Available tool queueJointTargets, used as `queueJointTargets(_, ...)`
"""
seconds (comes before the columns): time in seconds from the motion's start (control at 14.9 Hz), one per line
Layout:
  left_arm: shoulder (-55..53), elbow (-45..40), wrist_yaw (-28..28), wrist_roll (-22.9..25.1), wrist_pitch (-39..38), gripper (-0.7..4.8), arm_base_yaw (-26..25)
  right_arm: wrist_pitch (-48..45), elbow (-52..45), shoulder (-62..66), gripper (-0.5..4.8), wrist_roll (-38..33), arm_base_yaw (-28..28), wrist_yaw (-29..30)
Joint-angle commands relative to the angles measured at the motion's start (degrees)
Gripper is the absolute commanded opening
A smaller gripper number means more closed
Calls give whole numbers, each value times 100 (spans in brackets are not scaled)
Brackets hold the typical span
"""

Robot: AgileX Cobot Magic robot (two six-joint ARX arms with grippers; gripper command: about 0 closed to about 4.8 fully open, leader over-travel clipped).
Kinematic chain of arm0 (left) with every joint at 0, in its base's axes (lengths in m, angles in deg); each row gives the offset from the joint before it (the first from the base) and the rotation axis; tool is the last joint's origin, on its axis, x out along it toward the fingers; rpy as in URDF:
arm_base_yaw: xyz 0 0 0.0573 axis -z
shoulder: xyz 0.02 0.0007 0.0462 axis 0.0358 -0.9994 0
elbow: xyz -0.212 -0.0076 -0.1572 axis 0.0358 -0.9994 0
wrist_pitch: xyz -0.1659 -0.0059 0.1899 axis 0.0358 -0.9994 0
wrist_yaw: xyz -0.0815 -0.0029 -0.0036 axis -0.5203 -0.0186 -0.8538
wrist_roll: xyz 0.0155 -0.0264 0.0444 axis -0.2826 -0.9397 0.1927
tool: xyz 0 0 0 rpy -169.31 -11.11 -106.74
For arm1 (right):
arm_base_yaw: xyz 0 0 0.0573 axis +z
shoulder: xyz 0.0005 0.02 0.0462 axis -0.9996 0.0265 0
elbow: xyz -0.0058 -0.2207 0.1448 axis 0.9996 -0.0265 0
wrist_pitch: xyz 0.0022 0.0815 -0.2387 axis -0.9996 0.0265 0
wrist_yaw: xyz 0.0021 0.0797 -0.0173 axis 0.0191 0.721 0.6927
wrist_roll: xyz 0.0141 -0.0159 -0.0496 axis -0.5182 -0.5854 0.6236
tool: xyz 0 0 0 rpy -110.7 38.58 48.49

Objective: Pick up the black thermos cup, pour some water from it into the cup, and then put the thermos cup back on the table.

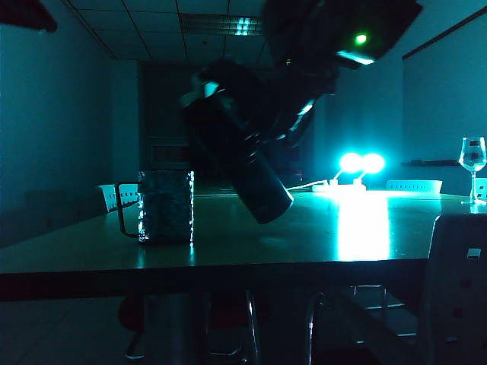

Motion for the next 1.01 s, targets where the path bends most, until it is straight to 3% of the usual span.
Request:
queueJointTargets(0.07,2,127,-22,520,-507,-7,81,-306,63,20,191,396,98,-190)
queueJointTargets(0.4,2,136,203,688,-568,-7,693,-376,63,72,191,1150,127,-553)
queueJointTargets(0.6,2,136,212,684,-575,-7,752,-463,72,111,191,1858,149,-570)
queueJointTargets(0.74,2,136,212,684,-575,-7,752,-459,254,269,192,2284,149,-881)
queueJointTargets(1.01,2,136,216,684,-566,-7,752,-542,417,358,192,2387,131,-844)
